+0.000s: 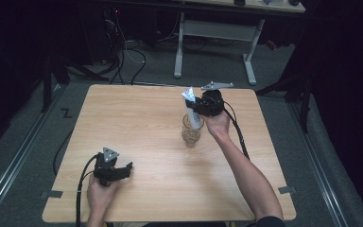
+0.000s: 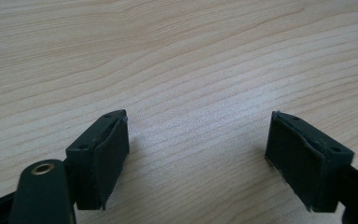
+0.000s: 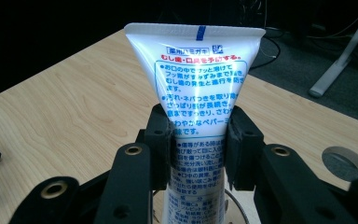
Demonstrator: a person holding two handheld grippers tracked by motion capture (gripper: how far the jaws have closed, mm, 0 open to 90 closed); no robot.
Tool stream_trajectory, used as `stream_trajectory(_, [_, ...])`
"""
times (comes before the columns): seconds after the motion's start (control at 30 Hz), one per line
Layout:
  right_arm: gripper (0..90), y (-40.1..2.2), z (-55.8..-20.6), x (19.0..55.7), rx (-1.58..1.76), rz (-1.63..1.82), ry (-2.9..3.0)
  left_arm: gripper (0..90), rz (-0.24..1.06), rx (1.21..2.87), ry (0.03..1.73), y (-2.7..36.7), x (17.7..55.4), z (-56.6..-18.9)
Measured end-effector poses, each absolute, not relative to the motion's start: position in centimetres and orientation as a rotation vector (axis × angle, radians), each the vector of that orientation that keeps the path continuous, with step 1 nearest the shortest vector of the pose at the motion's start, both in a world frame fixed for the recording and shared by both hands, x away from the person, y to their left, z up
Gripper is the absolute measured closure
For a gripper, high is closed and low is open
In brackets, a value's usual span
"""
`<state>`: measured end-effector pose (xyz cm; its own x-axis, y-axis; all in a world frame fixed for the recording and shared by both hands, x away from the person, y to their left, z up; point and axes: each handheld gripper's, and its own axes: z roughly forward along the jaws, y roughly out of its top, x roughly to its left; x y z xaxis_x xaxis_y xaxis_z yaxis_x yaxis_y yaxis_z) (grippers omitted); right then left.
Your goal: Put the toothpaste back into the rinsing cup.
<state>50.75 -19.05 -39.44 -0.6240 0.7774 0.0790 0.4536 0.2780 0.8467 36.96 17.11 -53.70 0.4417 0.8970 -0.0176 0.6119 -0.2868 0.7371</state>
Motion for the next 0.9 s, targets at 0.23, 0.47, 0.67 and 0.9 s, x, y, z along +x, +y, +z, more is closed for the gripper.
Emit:
stream_trajectory(0.23, [66.6,-19.0,-40.2,50.7,1.121,1.262,2.219,21.4,0.535,2.011,1.263,17.1,37.0,-53.7])
stream_trajectory(0.47, [66.5,-19.3,-40.6,50.7,1.138,1.267,2.219,21.4,0.535,2.011,1.263,17.1,37.0,-53.7])
stream_trajectory(0.67, [66.4,-19.4,-41.0,50.7,1.146,1.262,2.222,21.4,0.535,2.011,1.263,17.1,37.0,-53.7])
stream_trajectory(0.9, [66.3,-19.3,-41.2,50.6,1.135,1.236,2.238,21.4,0.535,2.01,1.263,17.1,37.0,-53.7])
